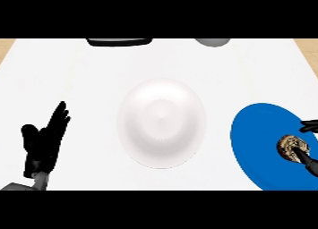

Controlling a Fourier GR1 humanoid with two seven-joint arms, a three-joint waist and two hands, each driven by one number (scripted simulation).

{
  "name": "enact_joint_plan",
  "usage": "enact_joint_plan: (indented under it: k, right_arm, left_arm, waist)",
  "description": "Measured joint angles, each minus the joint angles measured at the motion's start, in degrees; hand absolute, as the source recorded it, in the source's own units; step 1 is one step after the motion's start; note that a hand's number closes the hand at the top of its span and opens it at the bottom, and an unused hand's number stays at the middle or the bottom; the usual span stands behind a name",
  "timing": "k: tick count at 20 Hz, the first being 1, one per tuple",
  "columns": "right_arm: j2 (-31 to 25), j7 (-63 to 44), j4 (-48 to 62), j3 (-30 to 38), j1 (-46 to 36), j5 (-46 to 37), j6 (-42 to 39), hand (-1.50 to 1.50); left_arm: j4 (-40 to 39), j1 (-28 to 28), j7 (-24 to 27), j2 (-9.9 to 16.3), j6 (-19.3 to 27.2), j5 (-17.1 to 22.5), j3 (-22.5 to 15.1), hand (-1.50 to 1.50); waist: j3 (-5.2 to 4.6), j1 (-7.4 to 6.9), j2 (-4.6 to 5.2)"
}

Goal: Pick the cupcake from the plate and place it in the plate

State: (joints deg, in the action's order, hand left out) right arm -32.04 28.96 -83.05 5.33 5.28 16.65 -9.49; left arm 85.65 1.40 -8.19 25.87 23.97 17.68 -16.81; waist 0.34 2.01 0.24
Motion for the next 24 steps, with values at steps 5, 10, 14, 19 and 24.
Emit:
enact_joint_plan:
  k: [5,10,14,19,24]
  right_arm:
    - [-5.3,14.1,8.1,0.4,3.2,-4.5,-10.3,-1.5]
    - [-12.4,16.9,11.4,0.8,1.4,-14.6,-7.1,-1.5]
    - [-16.1,14.6,12.0,-0.3,-1.4,-21.2,-5.1,-1.5]
    - [-19.9,7.5,9.8,-4.1,-3.9,-27.4,-7.4,-1.5]
    - [-22.2,2.0,7.7,-7.2,-5.4,-31.5,-12.9,-1.5]
  left_arm:
    - [0.1,0.2,-1.1,-1.3,0.4,-1.3,-1.4,0.0]
    - [-1.5,2.0,-1.3,-2.6,0.3,-2.1,-1.7,0.0]
    - [-1.8,1.8,-1.2,-2.6,-0.6,-2.4,-1.4,0.0]
    - [-2.9,3.0,-1.2,-3.7,-0.5,-3.6,-1.2,0.0]
    - [-3.0,3.1,-1.7,-4.5,-0.9,-4.3,-0.5,0.0]
  waist:
    - [-0.11,-1.28,-0.1]
    - [-0.24,-1.84,-0.09]
    - [-0.32,-2.28,-0.14]
    - [-0.38,-2.32,-0.16]
    - [-0.38,-2.24,-0.21]
